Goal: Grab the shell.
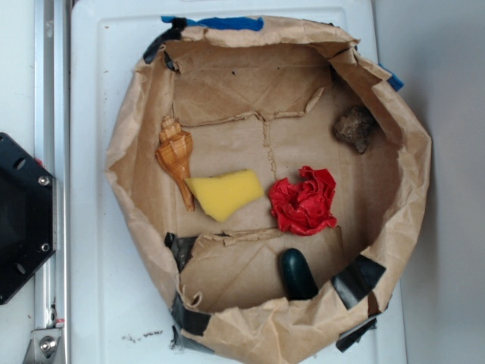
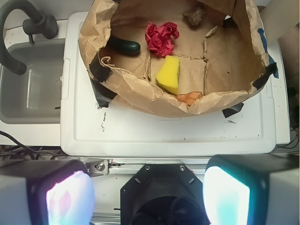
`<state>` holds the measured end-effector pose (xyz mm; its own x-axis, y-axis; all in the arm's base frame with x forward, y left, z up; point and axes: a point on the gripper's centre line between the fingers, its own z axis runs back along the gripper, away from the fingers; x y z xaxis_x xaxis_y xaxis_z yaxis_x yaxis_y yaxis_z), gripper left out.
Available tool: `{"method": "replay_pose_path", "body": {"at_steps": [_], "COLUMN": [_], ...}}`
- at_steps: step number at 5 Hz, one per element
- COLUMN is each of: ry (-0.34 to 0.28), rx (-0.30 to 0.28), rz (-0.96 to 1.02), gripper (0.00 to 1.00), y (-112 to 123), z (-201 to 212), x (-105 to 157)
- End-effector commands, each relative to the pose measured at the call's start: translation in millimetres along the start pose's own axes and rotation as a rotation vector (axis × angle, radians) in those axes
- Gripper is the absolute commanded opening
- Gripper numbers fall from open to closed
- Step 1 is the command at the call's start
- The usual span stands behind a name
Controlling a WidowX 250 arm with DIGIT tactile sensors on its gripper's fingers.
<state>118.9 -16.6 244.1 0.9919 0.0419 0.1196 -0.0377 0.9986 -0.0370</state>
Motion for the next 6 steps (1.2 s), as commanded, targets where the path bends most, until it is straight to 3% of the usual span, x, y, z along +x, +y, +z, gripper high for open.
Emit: {"method": "replay_pose_path", "body": {"at_steps": [1, 3, 4, 5, 6], "ry": [0.0, -0.018, -0.009, 0.037, 0.037], "rx": [0.0, 0.048, 0.066, 0.029, 0.029], "rz": [0.0, 0.142, 0.392, 0.65, 0.65], "gripper": [1.0, 1.0, 1.0, 1.0, 1.0], "y": [0.0, 17.1, 36.1, 49.0, 49.0], "z": [0.0, -25.8, -45.3, -55.2, -55.2], "x": [0.0, 57.1, 71.3, 76.9, 76.9]}}
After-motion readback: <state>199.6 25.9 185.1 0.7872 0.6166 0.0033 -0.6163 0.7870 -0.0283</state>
